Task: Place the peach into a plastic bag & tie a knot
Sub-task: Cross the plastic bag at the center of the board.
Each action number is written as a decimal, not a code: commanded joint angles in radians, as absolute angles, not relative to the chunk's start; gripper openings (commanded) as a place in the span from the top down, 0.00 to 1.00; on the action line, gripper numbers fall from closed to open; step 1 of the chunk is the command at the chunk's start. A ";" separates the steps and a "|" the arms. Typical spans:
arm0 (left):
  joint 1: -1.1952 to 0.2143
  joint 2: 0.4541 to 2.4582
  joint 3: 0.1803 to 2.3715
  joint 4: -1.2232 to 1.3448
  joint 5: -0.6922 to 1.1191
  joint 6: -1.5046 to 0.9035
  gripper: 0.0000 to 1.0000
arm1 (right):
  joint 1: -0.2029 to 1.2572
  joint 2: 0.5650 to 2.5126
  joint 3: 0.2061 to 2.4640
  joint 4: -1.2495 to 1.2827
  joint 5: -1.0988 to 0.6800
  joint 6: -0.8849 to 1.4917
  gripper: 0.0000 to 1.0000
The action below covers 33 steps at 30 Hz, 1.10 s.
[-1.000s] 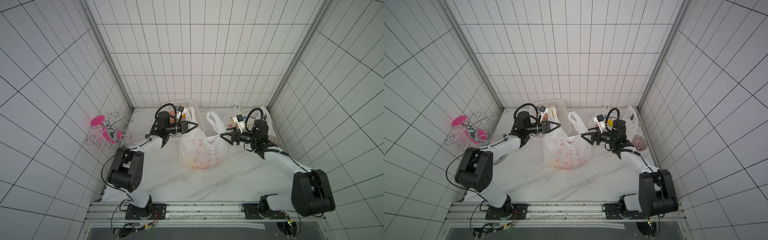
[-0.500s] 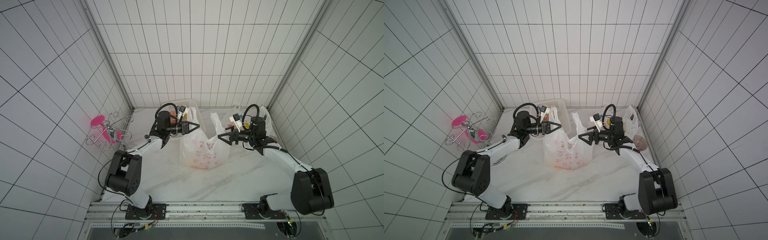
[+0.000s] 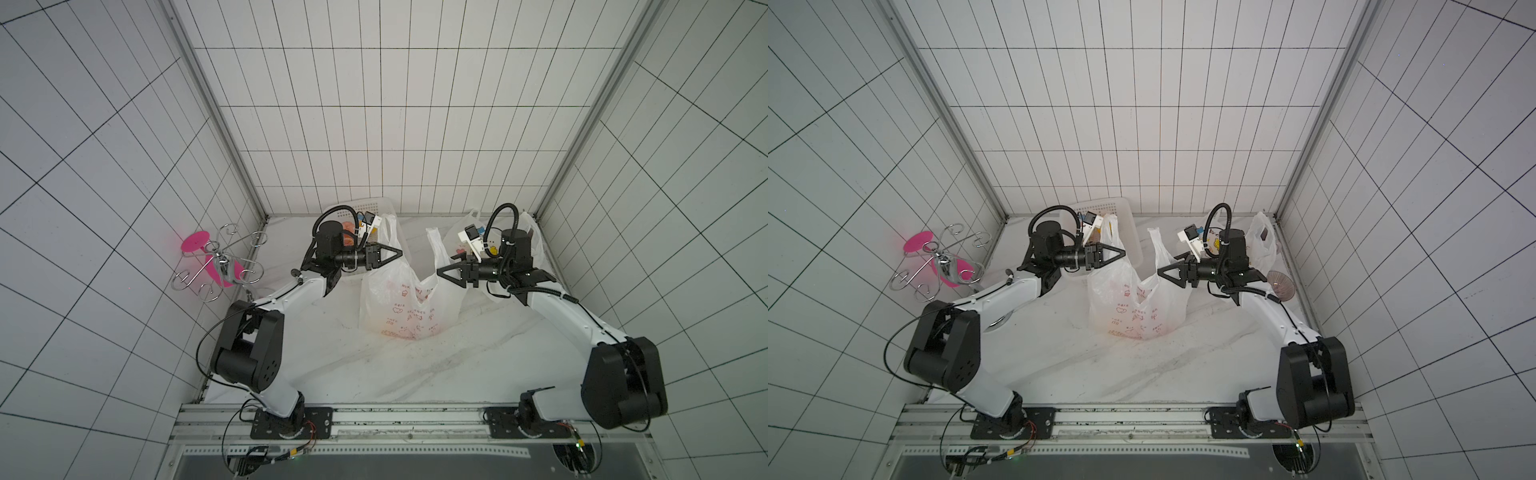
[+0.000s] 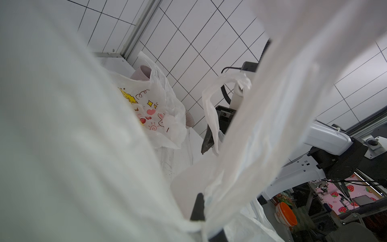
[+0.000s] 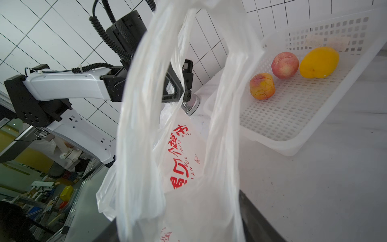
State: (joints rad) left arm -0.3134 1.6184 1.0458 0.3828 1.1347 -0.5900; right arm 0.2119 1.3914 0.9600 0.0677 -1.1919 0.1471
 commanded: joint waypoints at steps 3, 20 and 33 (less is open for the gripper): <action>-0.312 1.591 1.074 0.380 1.140 -0.578 1.00 | 0.222 1.380 1.006 0.146 -1.252 0.189 0.64; -0.370 1.524 1.157 -0.172 1.113 -0.431 1.00 | 0.280 1.133 1.008 -0.064 -0.952 -0.079 1.00; -0.539 1.569 1.295 -0.500 1.156 -0.064 1.00 | 0.513 1.237 1.295 -0.715 -0.814 -0.616 1.00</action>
State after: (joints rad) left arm -0.5266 1.5467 1.2442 -0.3859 1.1320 -0.2230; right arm 0.4961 1.2057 1.1358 -0.5453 -0.8364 -0.4641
